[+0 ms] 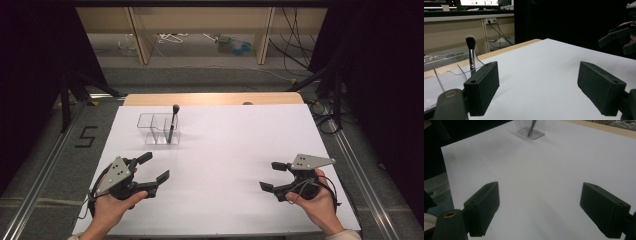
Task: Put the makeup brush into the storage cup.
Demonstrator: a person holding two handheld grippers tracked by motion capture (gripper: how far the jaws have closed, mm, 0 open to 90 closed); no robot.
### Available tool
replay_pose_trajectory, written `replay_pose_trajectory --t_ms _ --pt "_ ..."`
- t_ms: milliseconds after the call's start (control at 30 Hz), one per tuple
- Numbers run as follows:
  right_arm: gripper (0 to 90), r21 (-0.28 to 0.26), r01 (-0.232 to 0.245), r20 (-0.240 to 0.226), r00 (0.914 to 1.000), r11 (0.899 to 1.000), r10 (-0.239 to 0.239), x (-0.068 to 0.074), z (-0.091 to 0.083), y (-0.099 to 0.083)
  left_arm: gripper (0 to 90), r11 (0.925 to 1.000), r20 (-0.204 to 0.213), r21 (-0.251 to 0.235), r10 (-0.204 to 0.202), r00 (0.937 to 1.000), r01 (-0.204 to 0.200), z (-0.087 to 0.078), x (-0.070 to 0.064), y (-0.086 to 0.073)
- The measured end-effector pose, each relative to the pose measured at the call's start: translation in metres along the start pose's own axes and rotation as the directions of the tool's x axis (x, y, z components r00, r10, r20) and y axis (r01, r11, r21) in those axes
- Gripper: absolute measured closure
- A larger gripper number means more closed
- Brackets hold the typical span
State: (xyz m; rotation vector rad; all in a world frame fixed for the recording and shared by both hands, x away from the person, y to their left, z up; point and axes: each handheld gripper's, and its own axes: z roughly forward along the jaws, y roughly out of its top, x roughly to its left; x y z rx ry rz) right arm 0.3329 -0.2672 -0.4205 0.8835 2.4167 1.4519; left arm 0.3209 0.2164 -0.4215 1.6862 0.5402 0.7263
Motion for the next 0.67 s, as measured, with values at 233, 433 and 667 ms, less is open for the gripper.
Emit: replay_pose_trajectory --t_ms 233,433,667 --pt "16.9 -0.002 -0.001 -0.004 1.0 1.0 0.001 0.0 -0.0002 0.0 17.4 1.0 0.002 0.009 0.004 1.0 -0.004 0.0006 -0.0013 -0.0003" --pt "16.9 -0.002 -0.002 -0.004 1.0 1.0 0.002 0.0 -0.0004 0.0 17.4 1.0 0.004 0.008 0.003 1.0 -0.003 0.0014 -0.0014 -0.0005" --pt "16.8 0.007 -0.002 -0.008 1.0 1.0 0.002 0.0 -0.0008 0.0003 17.4 1.0 0.004 0.009 0.004 1.0 -0.004 0.0019 -0.0017 -0.0007"
